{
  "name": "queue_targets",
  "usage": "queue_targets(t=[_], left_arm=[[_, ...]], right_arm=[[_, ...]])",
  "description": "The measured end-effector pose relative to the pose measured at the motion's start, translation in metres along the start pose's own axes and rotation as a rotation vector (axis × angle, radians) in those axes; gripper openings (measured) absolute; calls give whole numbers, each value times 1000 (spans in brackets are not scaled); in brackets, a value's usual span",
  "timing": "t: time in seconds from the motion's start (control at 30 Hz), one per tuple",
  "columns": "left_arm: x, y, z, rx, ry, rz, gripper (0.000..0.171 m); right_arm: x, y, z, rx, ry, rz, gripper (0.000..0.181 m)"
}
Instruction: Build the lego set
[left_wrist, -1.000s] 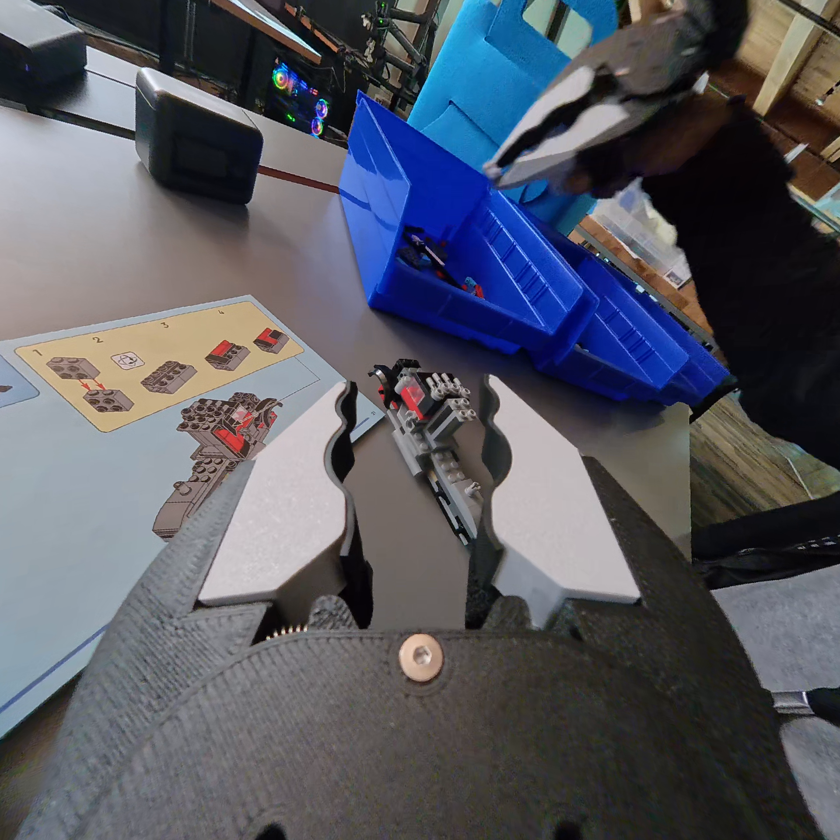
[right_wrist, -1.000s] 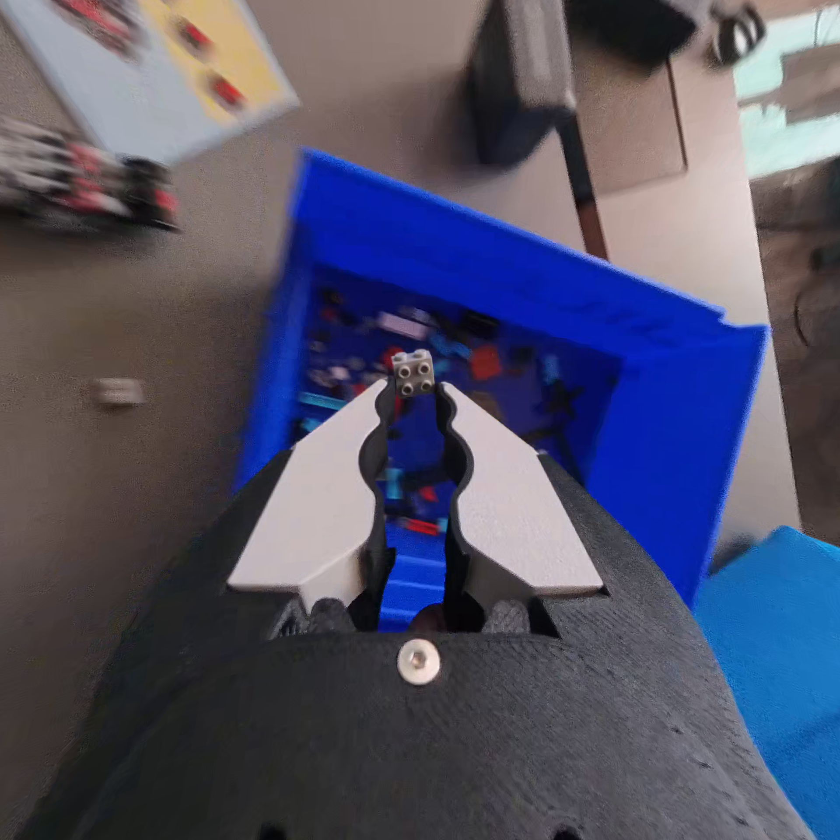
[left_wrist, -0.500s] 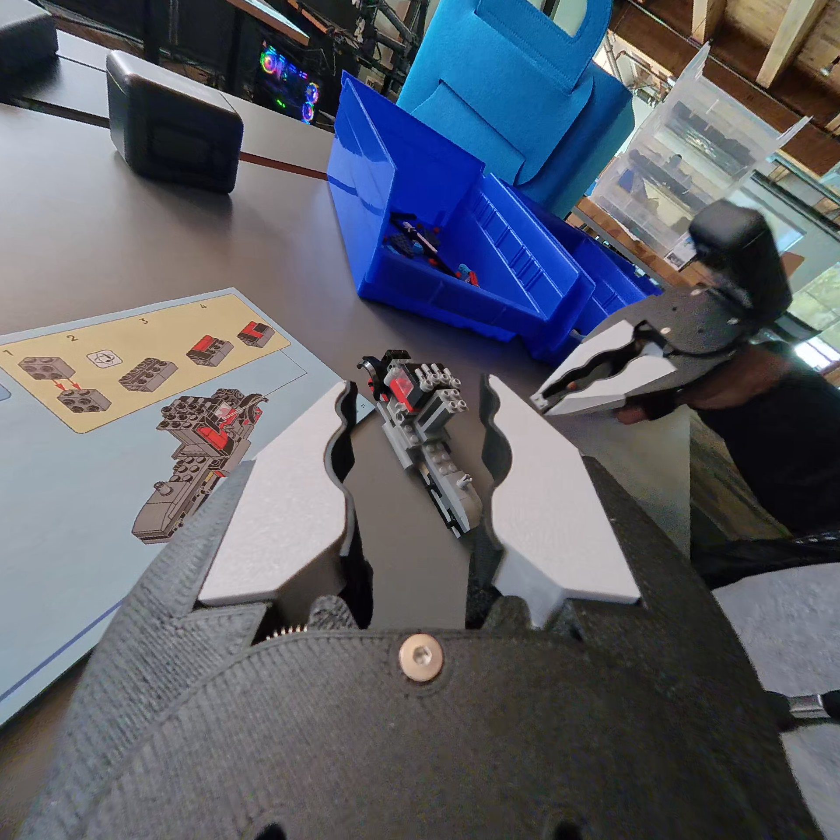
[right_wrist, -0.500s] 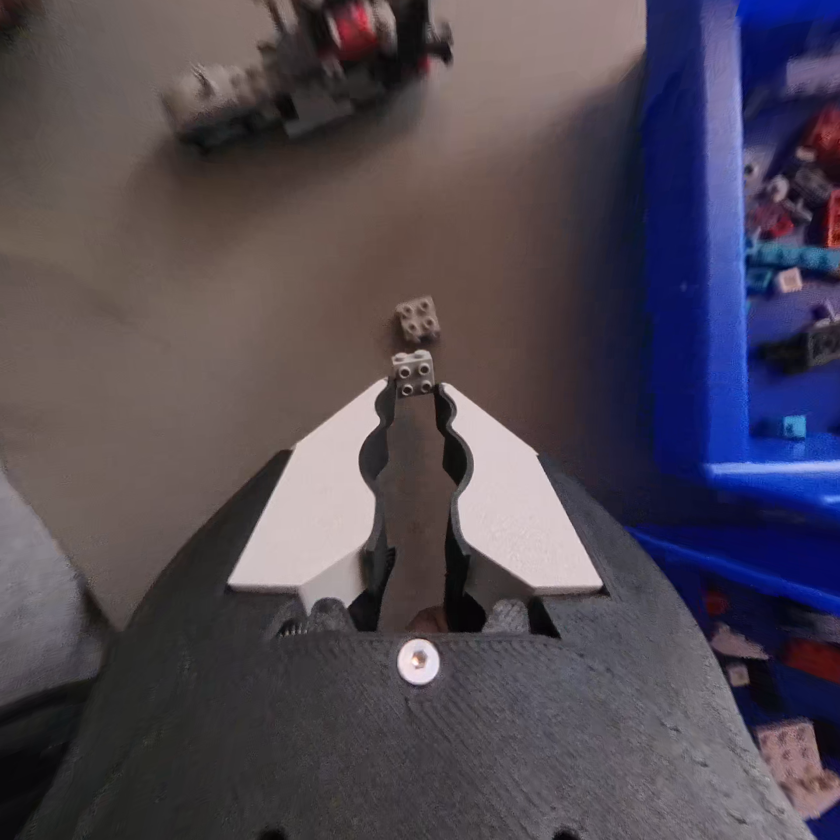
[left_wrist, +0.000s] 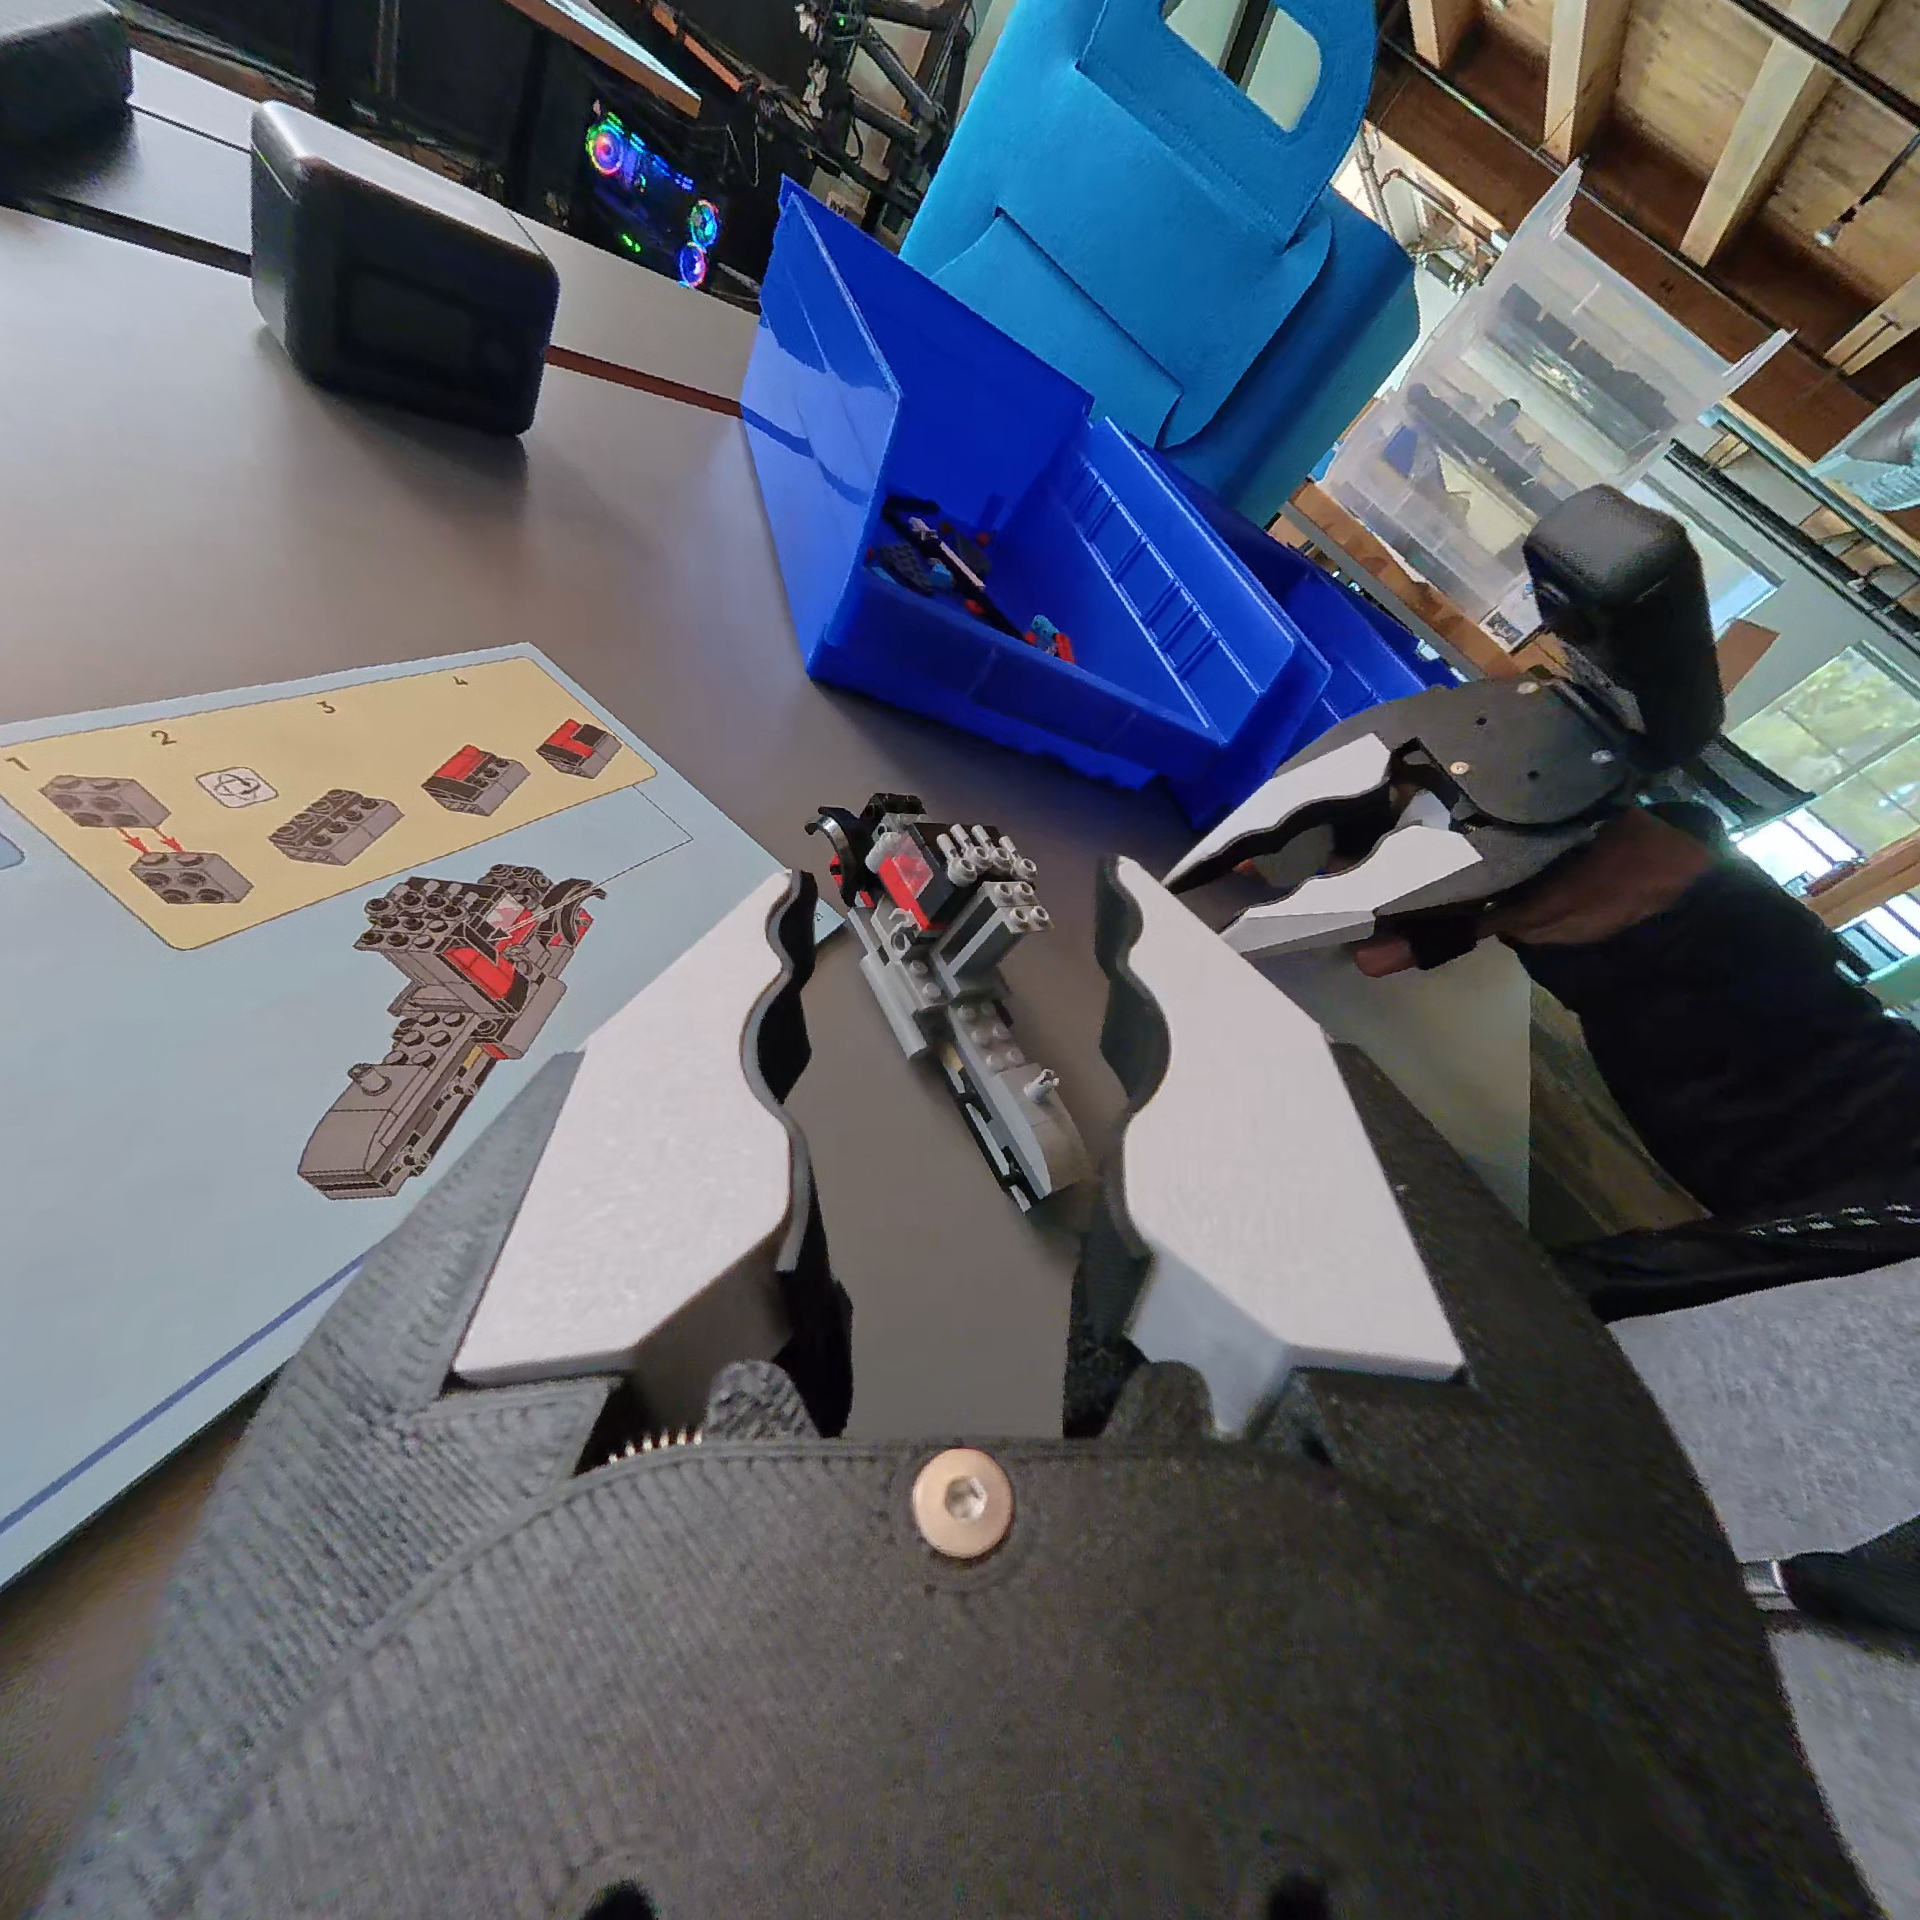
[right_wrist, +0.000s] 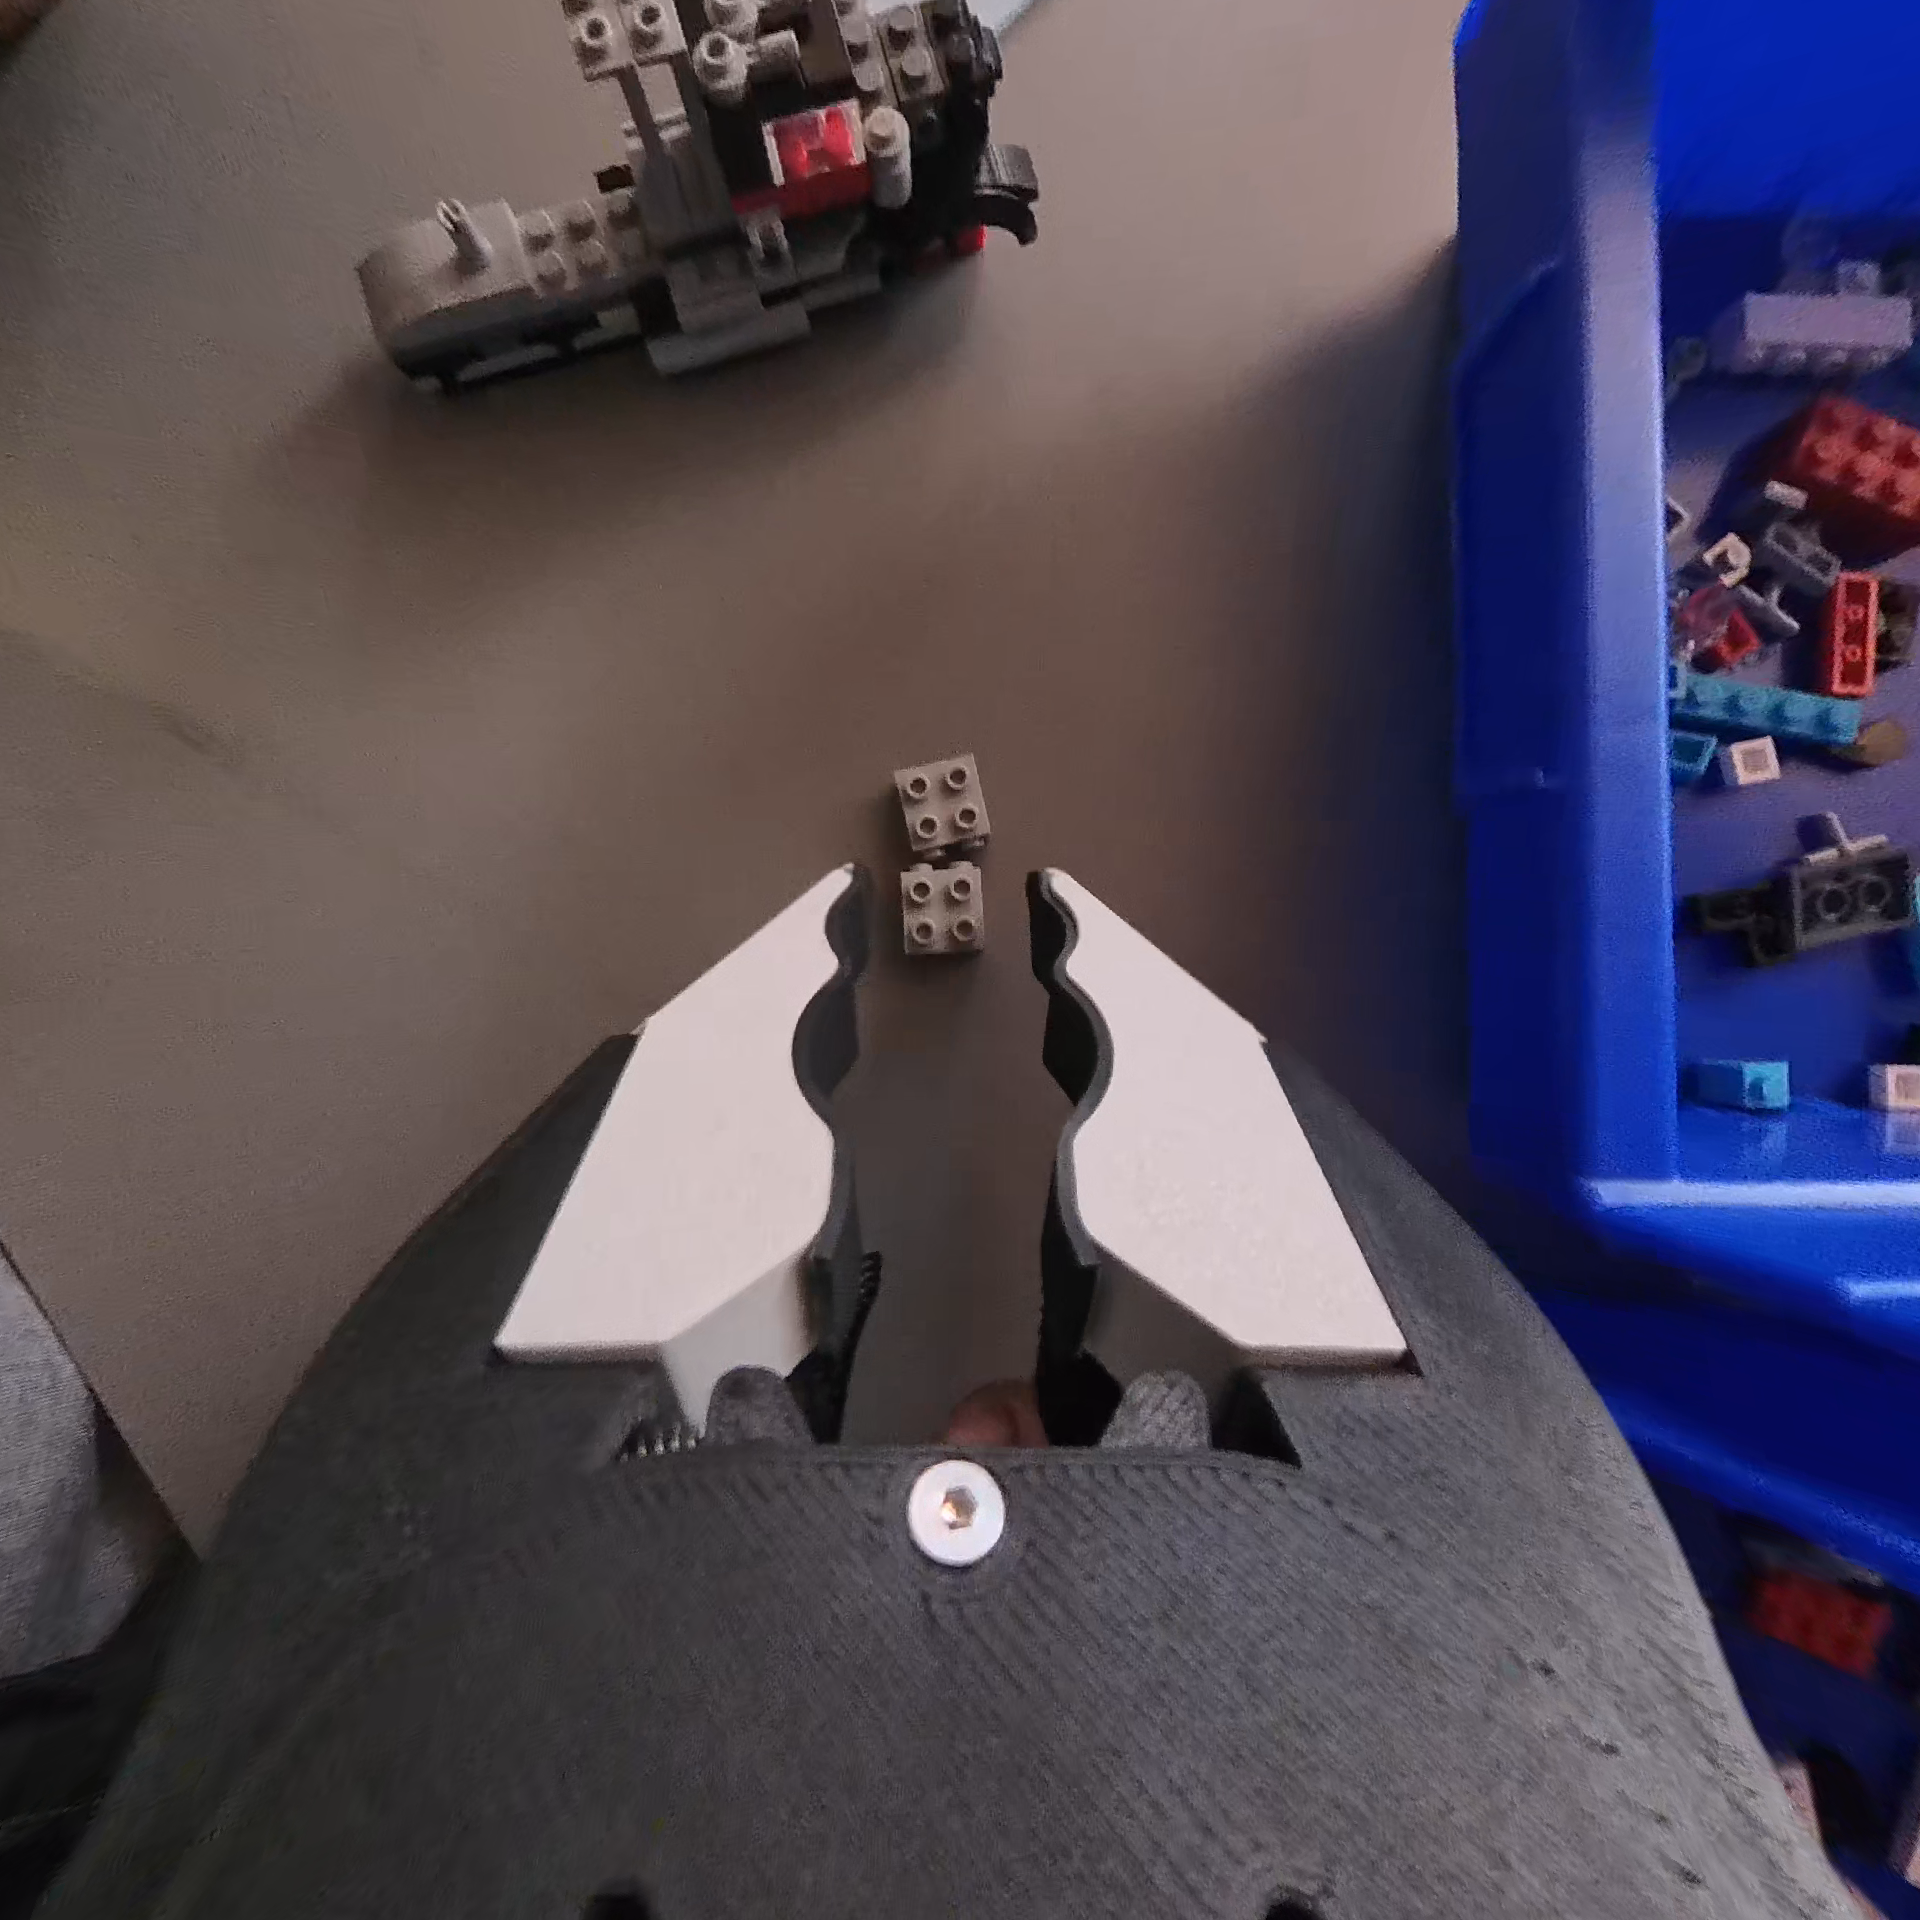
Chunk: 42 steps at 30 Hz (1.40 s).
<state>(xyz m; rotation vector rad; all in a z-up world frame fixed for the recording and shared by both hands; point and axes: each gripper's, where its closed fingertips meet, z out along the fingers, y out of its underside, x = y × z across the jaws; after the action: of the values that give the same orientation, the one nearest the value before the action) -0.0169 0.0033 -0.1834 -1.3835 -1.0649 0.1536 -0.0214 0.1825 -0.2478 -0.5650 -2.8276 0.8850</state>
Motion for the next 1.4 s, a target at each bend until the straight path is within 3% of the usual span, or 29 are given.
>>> queue_targets(t=[0.57,0.77,1.07,1.4], left_arm=[[8,7,-1,-44,56,-37,55],[15,15,0,-89,124,-145,48],[25,14,-7,-68,262,-448,41],[33,17,-5,-94,322,-493,37]], right_arm=[[-15,-21,27,26,-61,-126,19],[-38,-56,23,152,-122,-281,18],[-81,-122,11,298,-271,-482,18],[-97,-145,27,278,-325,-662,18]])
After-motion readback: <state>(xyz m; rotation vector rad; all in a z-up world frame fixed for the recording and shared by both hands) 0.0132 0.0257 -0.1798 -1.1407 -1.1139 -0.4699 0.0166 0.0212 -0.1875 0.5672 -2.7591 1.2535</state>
